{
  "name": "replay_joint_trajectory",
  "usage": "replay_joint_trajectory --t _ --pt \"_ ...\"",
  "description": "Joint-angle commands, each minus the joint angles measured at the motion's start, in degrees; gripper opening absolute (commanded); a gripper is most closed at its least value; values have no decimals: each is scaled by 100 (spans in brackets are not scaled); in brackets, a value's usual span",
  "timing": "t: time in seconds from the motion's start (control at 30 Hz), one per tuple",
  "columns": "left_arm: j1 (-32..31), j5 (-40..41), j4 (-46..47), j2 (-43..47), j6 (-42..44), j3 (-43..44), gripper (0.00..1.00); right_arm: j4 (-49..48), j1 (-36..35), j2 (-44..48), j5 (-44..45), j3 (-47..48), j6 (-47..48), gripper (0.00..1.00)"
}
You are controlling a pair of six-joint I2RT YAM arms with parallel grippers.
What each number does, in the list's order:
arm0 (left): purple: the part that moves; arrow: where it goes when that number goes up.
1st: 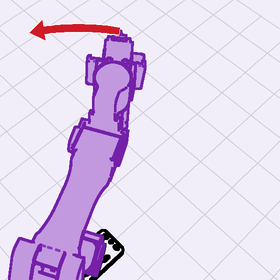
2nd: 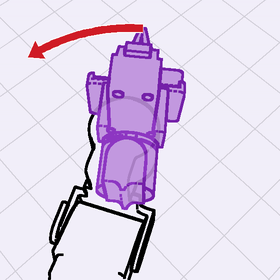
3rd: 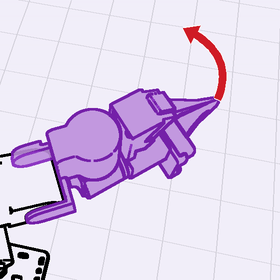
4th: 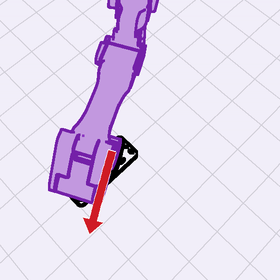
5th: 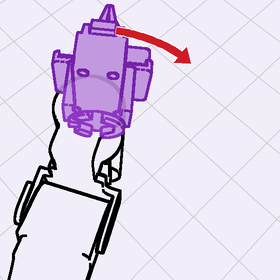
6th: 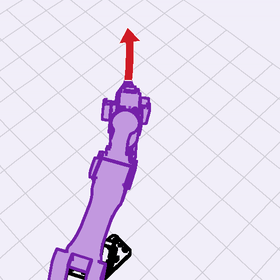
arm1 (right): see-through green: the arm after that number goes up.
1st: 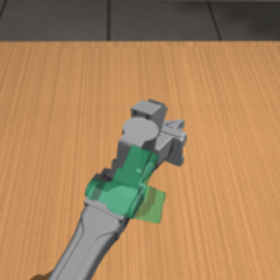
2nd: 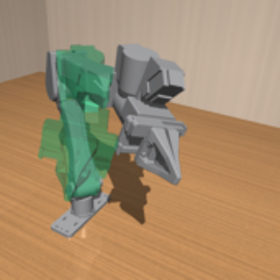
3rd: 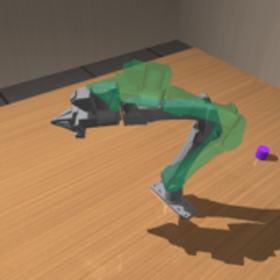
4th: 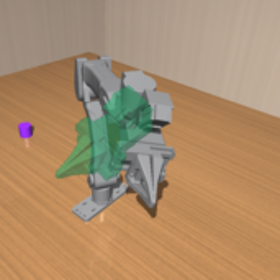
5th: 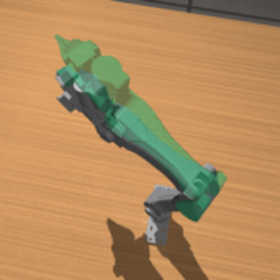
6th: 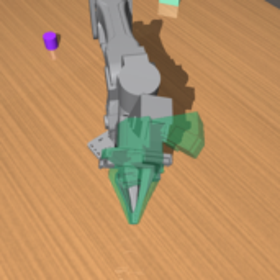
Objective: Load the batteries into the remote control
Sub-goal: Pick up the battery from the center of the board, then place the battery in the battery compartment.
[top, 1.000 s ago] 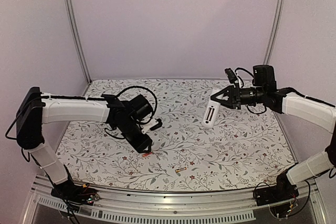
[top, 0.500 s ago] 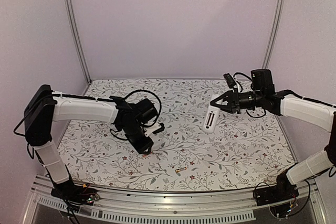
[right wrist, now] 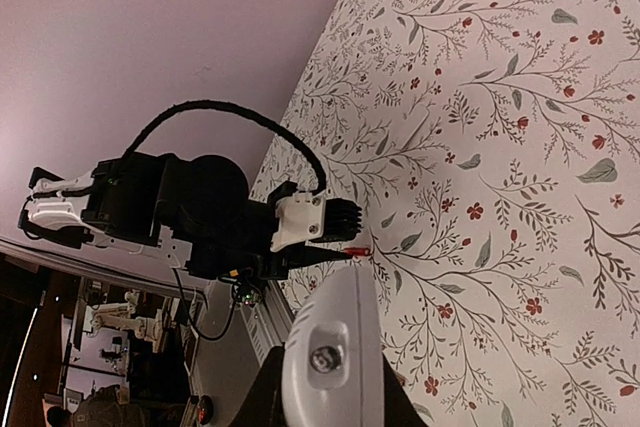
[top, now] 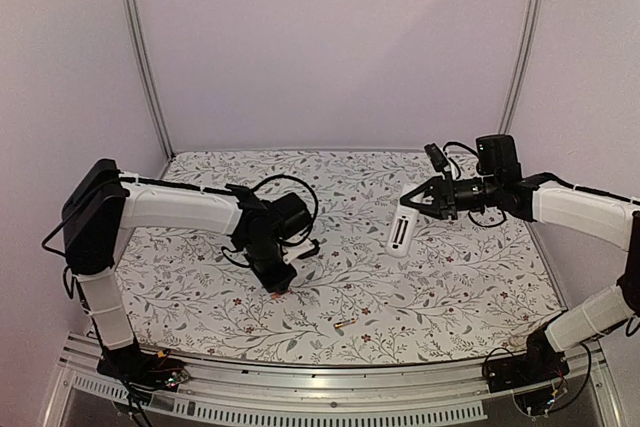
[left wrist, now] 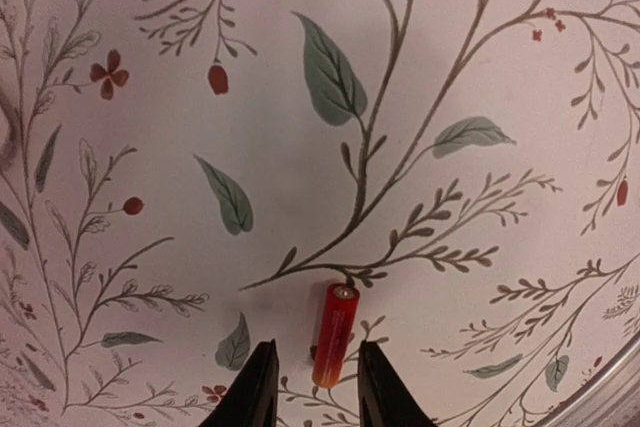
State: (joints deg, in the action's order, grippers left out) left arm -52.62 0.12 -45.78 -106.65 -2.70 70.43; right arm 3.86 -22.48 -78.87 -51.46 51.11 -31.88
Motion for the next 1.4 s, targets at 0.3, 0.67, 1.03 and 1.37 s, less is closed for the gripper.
replay_joint_trajectory --t 0.3,0.67,1.03,1.37 --pt "-217 432 -325 -675 208 268 15 31 -22 -215 -51 -29 173 0" --pt "-105 355 115 -3 -153 402 0 -762 -35 -189 294 -257 -98 0" --pt "-18 -421 3165 1974 -973 59 0 -2287 -474 -439 708 -290 -927 0" --pt "-314 -327 4364 1861 -1233 41 0 -4149 -812 -1036 786 -322 -2032 0"
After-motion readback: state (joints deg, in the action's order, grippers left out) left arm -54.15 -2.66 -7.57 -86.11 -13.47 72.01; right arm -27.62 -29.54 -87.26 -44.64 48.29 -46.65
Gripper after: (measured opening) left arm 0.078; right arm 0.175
